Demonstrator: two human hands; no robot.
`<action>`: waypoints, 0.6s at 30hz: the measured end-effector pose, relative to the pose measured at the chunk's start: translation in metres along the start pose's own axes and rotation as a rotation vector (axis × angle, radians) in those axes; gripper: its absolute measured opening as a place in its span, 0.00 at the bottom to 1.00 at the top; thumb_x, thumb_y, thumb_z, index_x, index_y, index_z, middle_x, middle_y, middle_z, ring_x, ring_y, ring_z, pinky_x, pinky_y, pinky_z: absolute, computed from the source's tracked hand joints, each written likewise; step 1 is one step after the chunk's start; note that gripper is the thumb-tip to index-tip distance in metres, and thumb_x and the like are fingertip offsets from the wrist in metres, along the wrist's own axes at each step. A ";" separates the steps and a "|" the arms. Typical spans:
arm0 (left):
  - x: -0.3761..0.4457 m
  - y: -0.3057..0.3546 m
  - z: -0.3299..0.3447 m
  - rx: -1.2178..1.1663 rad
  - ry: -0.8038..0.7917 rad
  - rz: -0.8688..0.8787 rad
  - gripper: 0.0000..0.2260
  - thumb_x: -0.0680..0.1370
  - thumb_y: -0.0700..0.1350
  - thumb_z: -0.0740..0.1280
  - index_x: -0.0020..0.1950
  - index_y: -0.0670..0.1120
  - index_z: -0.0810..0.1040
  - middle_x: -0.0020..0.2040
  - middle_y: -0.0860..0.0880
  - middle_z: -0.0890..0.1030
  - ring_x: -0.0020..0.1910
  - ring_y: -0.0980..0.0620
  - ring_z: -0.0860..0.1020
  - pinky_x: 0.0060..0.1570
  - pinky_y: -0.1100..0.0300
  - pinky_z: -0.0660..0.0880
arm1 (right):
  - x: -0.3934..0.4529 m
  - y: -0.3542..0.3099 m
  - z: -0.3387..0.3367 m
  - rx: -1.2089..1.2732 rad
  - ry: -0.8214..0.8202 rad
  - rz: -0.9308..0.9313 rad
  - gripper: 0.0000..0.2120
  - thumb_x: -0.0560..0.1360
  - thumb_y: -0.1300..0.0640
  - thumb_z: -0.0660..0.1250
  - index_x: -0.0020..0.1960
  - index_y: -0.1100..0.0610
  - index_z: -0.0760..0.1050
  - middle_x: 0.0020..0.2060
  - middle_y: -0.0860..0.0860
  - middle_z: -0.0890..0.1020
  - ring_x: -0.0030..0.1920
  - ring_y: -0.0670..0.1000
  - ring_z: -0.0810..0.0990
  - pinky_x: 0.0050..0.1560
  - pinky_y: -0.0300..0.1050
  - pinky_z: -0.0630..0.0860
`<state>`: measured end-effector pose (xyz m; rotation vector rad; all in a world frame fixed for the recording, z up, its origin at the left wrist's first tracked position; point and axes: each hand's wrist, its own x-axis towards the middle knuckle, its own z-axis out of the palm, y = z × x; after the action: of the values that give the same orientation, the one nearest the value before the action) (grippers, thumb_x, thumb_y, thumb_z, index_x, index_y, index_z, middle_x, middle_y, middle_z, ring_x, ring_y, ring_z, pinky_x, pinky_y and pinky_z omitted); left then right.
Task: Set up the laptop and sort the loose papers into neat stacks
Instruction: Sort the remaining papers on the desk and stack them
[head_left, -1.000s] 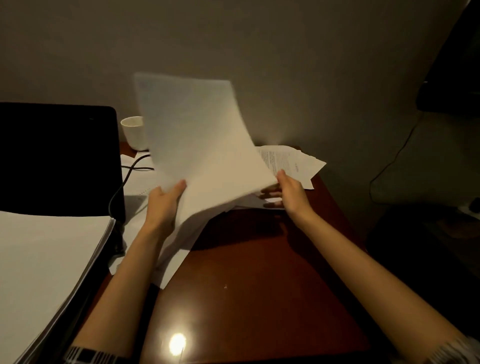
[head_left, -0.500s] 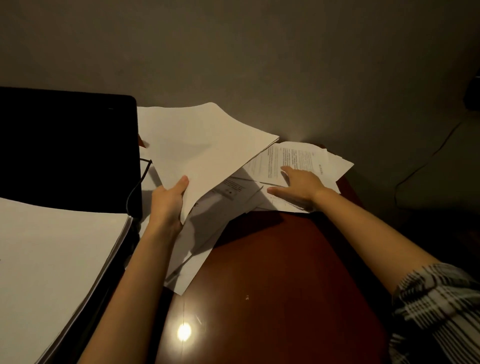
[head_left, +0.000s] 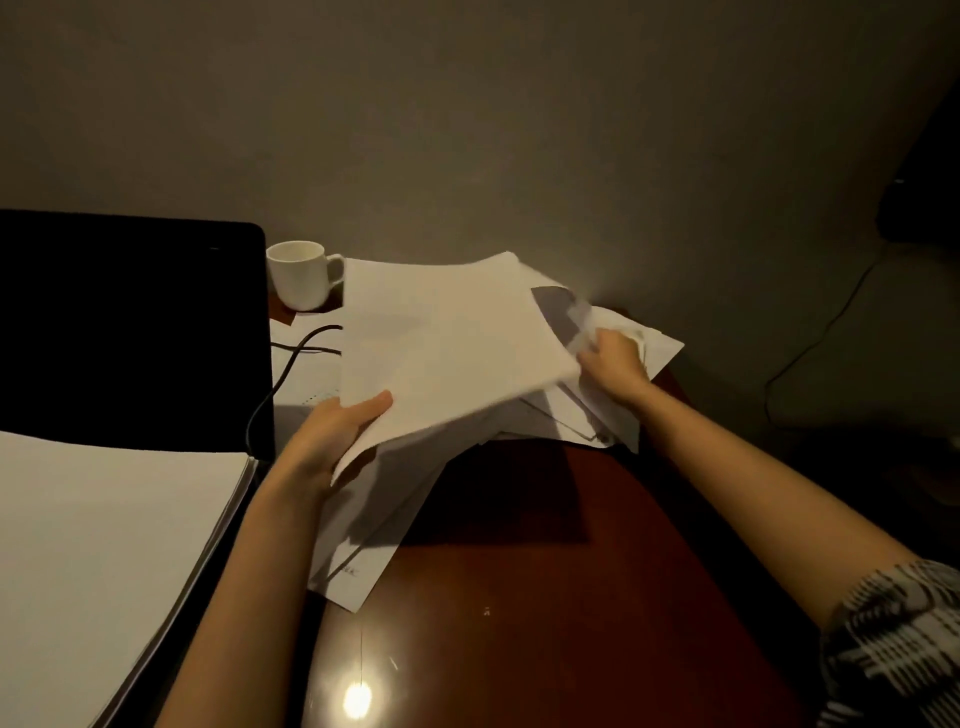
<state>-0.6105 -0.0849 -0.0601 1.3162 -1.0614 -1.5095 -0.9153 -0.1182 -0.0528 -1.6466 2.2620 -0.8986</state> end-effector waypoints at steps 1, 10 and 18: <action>0.000 0.000 -0.003 0.055 -0.045 -0.009 0.09 0.78 0.42 0.67 0.53 0.38 0.78 0.34 0.47 0.83 0.29 0.54 0.81 0.26 0.64 0.74 | 0.001 -0.001 -0.007 0.085 0.037 0.069 0.11 0.77 0.63 0.58 0.54 0.67 0.74 0.49 0.62 0.78 0.53 0.62 0.76 0.46 0.48 0.70; 0.000 -0.002 -0.010 0.705 -0.194 -0.113 0.06 0.78 0.46 0.66 0.50 0.45 0.74 0.44 0.48 0.79 0.43 0.52 0.77 0.42 0.61 0.71 | -0.037 -0.011 -0.039 0.273 0.287 -0.325 0.11 0.81 0.62 0.58 0.59 0.64 0.74 0.49 0.58 0.80 0.48 0.51 0.77 0.51 0.48 0.78; 0.019 -0.015 -0.013 -0.034 -0.143 -0.252 0.30 0.79 0.65 0.51 0.62 0.42 0.77 0.56 0.42 0.82 0.54 0.43 0.81 0.48 0.53 0.76 | -0.057 0.033 -0.022 0.178 -0.164 -0.533 0.12 0.71 0.66 0.68 0.50 0.53 0.81 0.59 0.53 0.78 0.68 0.56 0.68 0.69 0.52 0.63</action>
<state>-0.5999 -0.0993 -0.0811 1.3741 -0.9815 -1.8240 -0.9323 -0.0513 -0.0648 -2.1838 1.6054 -0.9896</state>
